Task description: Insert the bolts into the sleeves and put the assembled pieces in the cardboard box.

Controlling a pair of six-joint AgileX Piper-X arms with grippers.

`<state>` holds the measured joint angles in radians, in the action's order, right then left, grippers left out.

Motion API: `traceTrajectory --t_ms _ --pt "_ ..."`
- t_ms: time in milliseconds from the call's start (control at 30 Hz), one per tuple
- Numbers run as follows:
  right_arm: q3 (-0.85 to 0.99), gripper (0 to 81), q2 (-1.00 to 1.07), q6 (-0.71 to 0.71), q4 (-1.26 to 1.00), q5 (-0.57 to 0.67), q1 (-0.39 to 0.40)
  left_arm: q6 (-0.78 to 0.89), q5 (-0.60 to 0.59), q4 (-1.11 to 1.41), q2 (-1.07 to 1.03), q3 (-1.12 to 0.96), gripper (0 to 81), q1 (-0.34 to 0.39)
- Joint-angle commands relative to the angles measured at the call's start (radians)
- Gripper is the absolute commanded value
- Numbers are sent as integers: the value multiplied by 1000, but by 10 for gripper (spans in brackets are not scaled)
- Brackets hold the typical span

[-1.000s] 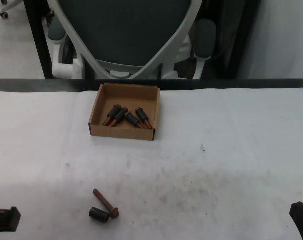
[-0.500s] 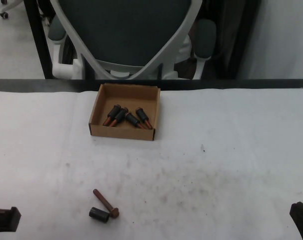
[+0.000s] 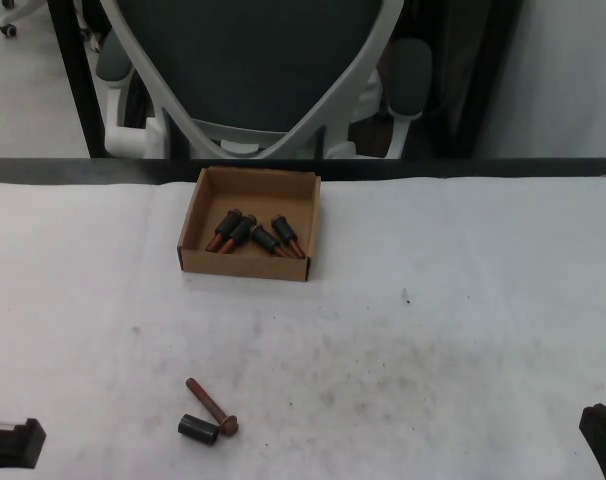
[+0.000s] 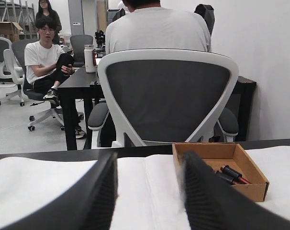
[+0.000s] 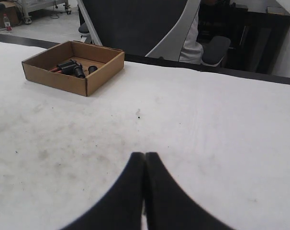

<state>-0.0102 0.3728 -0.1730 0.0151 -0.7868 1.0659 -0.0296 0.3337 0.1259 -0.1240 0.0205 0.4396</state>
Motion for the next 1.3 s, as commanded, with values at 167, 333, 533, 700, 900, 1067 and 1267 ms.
traceTrajectory --t_ms 167,333,533,700,900,1067,1267 --pt "10 2 -7 -4 4 0 1 7 -8 41 15 -20 8 0" --pt "10 2 -7 -4 4 0 1 7 -8 41 15 -20 8 0" --pt "10 2 -7 -4 4 0 1 7 -8 41 15 -20 8 0" --pt "10 2 -7 -4 4 0 1 7 -8 41 15 -20 8 0" --pt "10 2 -7 -4 4 0 1 7 -8 41 15 -20 8 0" --pt "10 2 -7 -4 14 0 1 7 -8 41 15 -20 8 0" --pt "10 2 -7 -7 18 0 1 7 -8 41 15 -20 8 0"
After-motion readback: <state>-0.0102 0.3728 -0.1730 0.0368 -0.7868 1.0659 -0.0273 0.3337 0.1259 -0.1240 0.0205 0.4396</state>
